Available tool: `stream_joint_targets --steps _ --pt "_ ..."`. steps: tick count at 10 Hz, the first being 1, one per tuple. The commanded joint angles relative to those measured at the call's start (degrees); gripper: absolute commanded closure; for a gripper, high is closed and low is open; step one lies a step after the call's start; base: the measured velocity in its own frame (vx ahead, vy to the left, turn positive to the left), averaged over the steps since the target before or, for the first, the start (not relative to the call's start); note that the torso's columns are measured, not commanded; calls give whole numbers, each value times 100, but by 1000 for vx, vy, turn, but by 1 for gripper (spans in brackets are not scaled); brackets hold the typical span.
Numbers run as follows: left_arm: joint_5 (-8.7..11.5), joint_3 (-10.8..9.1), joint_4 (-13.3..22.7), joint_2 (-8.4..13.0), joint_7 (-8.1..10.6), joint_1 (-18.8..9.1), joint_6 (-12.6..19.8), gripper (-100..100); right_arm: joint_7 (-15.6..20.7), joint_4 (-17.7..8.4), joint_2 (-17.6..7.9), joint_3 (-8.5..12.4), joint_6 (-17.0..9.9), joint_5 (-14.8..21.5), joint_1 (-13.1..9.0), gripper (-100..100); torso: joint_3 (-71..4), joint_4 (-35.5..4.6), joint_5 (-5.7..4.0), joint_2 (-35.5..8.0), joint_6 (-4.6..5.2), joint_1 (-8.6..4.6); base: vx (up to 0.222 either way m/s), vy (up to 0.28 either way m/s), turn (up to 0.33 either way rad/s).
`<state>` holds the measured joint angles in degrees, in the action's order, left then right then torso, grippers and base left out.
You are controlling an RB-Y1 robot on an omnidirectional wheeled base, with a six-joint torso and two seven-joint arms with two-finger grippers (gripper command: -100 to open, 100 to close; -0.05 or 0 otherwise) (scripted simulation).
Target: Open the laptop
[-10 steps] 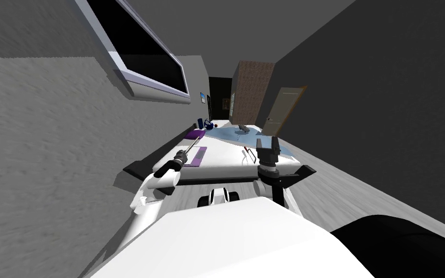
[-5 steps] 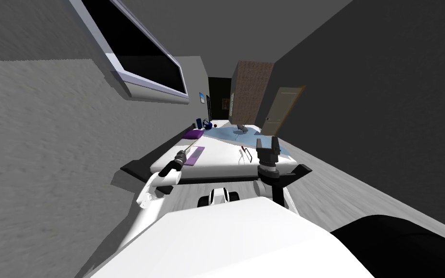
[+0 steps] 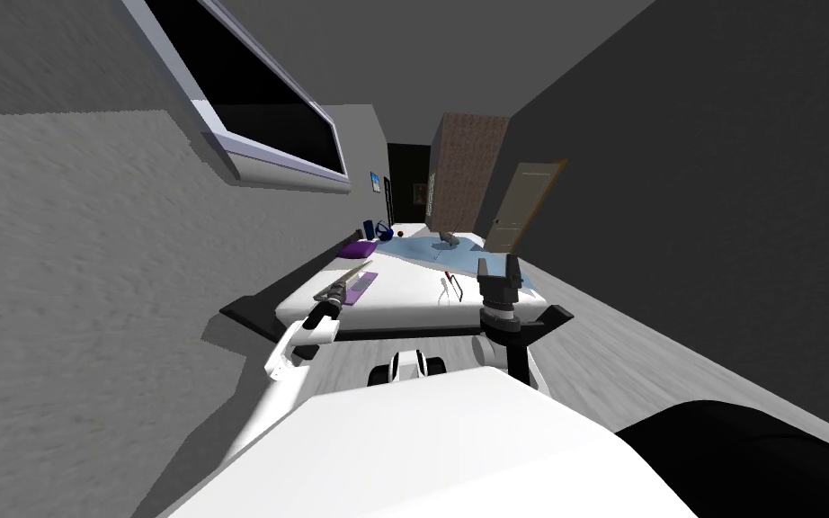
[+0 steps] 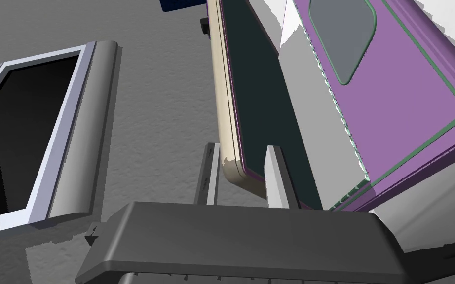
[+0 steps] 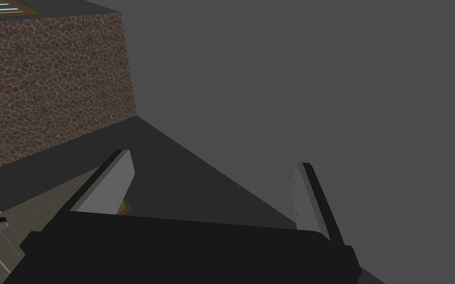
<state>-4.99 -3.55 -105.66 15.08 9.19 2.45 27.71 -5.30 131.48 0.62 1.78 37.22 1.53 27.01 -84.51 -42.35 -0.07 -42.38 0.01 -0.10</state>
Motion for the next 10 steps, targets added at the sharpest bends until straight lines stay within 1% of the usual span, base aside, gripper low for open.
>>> stream_joint_targets --steps 1,2,5,9,10 --pt "28 0 -274 58 31 32 252 -100 0 0 -1 0 0 0 0 0 -5 2 5 8 -1 19 17 16 -12" --pt "43 -1 -411 86 47 48 378 -100 0 0 -1 1 0 0 1 0 -9 8 12 16 -3 33 18 29 -9" --pt "85 -1 -821 173 93 96 756 -100 0 0 -1 1 0 0 1 0 -4 2 2 7 -1 4 17 17 -14" --pt "142 -2 -1369 288 155 160 1261 -100 0 0 -1 1 0 0 1 0 -5 7 7 10 -1 12 14 9 -14" --pt "112 7 -1280 249 143 162 1156 -100 0 0 -1 1 0 0 1 0 -6 7 7 10 -2 13 6 7 -2"
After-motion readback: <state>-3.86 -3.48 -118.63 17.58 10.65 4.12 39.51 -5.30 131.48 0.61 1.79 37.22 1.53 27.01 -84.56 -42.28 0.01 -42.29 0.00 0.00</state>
